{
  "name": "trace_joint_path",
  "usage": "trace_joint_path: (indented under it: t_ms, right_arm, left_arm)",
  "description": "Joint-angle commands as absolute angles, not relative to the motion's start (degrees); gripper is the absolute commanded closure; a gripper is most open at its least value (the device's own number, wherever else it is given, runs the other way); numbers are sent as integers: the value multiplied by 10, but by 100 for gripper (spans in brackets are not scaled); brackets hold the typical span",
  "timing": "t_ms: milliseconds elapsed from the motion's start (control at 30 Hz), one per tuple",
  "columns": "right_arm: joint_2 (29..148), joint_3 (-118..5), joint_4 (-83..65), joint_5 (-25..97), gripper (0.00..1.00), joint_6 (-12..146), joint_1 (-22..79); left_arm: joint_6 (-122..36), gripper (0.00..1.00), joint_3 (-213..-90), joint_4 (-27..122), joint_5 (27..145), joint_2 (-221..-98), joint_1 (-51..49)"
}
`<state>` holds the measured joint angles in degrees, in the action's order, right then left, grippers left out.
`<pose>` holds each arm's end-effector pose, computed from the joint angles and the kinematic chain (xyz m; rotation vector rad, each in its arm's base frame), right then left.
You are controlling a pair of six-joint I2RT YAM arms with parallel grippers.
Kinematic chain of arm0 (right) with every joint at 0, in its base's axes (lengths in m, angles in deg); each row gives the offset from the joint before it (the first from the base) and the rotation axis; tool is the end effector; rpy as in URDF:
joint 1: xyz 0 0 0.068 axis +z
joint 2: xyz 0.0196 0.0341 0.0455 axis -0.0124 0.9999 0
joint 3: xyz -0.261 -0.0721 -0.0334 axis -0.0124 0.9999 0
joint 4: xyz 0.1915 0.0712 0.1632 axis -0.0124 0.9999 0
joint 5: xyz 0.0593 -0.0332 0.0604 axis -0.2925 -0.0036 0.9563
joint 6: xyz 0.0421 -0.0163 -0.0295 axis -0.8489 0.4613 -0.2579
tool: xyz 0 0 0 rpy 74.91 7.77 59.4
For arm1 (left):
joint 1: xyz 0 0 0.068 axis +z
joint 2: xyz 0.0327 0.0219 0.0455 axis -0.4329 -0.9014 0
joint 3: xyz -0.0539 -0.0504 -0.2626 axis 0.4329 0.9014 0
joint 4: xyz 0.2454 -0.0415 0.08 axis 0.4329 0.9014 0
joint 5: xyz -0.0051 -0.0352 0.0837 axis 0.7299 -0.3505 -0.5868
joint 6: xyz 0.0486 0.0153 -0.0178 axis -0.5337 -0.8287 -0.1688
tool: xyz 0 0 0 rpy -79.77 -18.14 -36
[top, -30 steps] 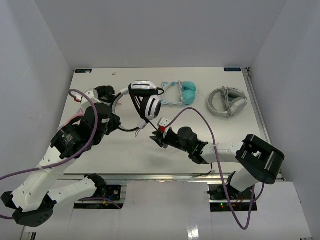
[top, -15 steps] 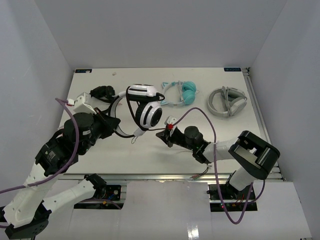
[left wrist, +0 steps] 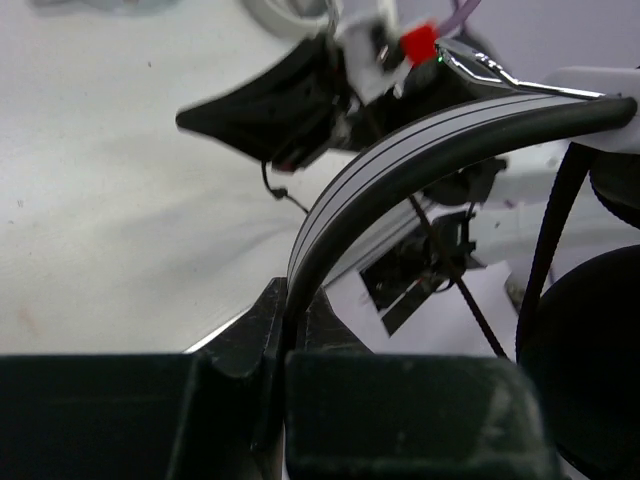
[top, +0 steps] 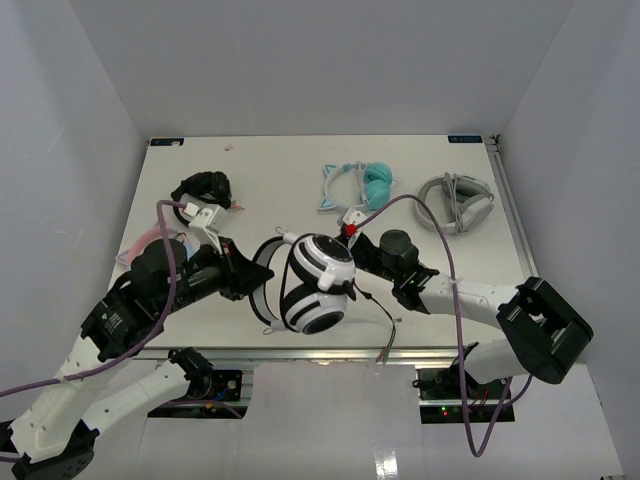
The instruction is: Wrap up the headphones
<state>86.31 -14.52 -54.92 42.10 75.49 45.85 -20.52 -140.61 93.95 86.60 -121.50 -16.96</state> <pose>0.1957 0.2190 0.2413 -0.8411 1.3918 0.7992 0.0788 -0.0797 0.3886 0.2554 2.0587 -1.0128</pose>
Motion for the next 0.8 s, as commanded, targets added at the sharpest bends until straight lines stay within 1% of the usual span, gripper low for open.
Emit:
trace_joint_path:
  t_ms: [0,167,400,633,767]
  right_arm:
    - [825,-212,-423,432,92,767,446]
    - [812,-261,-346,425,92,778,442]
    - [787,-281,-291,408,92,791,436]
    - [766,-285,-276,405,92,804,434]
    - [750,-290,-277,377,90,808,433]
  left_arm:
    - [-260,100,-1370,893,956,-1188,-170]
    - [-278,100,-1366,909,954,-1173,-170]
    - [-288,100,-1362,933,935,-1161,-170]
    - [-311,100,-1346,939,962,-1168,-170]
    - [-325,100,-1335,945,964,-1180,-169]
